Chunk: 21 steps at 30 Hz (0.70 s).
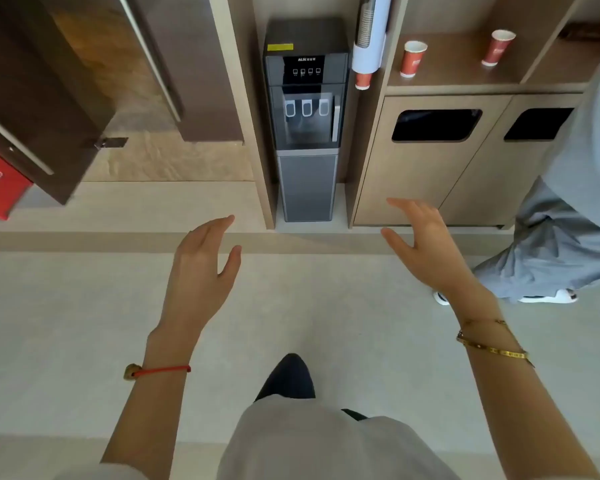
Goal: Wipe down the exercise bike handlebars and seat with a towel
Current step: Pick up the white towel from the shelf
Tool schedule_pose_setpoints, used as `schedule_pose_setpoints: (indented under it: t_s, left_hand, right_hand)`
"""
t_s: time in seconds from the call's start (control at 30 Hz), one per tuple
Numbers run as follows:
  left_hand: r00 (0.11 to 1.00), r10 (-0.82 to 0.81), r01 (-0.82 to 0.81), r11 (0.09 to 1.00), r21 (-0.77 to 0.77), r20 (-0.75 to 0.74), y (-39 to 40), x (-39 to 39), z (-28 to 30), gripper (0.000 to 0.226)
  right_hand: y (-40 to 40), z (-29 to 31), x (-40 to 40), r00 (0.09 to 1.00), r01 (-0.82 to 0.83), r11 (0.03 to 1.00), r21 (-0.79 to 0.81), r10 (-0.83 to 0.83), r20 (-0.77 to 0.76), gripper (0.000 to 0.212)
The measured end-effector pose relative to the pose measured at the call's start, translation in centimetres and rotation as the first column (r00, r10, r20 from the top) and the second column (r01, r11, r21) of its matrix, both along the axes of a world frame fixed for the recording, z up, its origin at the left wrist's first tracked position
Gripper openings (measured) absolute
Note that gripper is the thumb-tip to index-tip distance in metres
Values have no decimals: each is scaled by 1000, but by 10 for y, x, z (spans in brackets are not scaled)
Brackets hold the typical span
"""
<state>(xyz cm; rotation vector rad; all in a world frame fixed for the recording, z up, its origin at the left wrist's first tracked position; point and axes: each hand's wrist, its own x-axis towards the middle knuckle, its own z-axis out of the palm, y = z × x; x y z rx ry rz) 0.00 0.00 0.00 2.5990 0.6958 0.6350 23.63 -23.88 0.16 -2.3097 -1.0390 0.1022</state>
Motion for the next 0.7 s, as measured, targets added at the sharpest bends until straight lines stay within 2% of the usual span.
schedule_pose_setpoints:
  t_s: [0.27, 0.7]
  left_hand:
    - [1000, 23, -23, 999, -30, 7, 29, 41, -16, 43]
    - [1000, 17, -17, 1000, 5, 8, 168, 175, 0, 44]
  right_hand:
    - [30, -11, 33, 999, 39, 999, -24, -40, -34, 47]
    - [164, 11, 152, 994, 106, 994, 7, -106, -14, 47]
